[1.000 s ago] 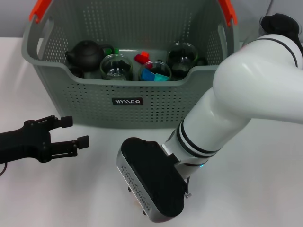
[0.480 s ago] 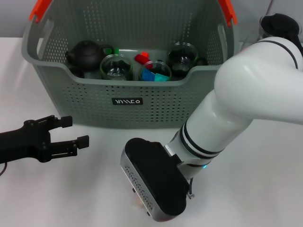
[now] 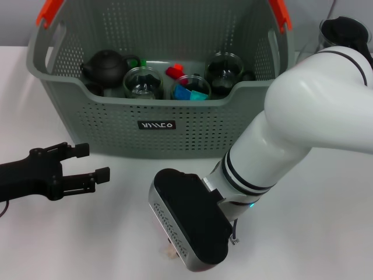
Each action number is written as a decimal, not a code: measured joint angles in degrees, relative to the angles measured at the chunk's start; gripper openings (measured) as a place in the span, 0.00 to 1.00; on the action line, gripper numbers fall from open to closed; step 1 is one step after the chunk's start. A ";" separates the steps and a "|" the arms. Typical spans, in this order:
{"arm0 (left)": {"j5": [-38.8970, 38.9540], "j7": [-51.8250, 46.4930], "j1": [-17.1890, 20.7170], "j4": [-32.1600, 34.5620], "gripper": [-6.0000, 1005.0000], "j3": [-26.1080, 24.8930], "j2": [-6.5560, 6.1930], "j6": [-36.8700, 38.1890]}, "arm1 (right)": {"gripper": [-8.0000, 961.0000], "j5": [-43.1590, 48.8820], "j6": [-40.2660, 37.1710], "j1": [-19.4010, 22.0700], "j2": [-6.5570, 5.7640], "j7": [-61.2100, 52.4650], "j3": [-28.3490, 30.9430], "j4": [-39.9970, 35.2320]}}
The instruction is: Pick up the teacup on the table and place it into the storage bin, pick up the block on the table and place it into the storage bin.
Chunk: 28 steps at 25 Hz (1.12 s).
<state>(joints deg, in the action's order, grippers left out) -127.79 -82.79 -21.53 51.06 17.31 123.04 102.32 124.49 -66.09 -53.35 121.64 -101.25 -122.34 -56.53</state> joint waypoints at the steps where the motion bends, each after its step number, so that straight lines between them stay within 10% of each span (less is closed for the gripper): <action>1: 0.00 0.00 0.00 0.00 0.90 0.00 0.00 -0.01 | 0.30 -0.01 0.06 0.00 0.00 -0.05 0.00 0.01; 14: 0.00 0.00 0.29 0.30 0.90 -0.35 -0.22 0.09 | 0.22 0.19 -1.38 -0.30 -0.73 -2.53 2.62 -1.63; 28: -0.22 0.42 0.79 1.33 0.90 -0.62 -1.04 0.22 | 0.22 -0.04 -20.37 8.29 -1.33 -0.81 28.91 -10.58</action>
<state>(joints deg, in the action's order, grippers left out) -128.01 -82.38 -20.74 52.39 16.70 122.00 102.54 124.45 -86.45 -45.06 120.31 -102.05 -93.43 -67.12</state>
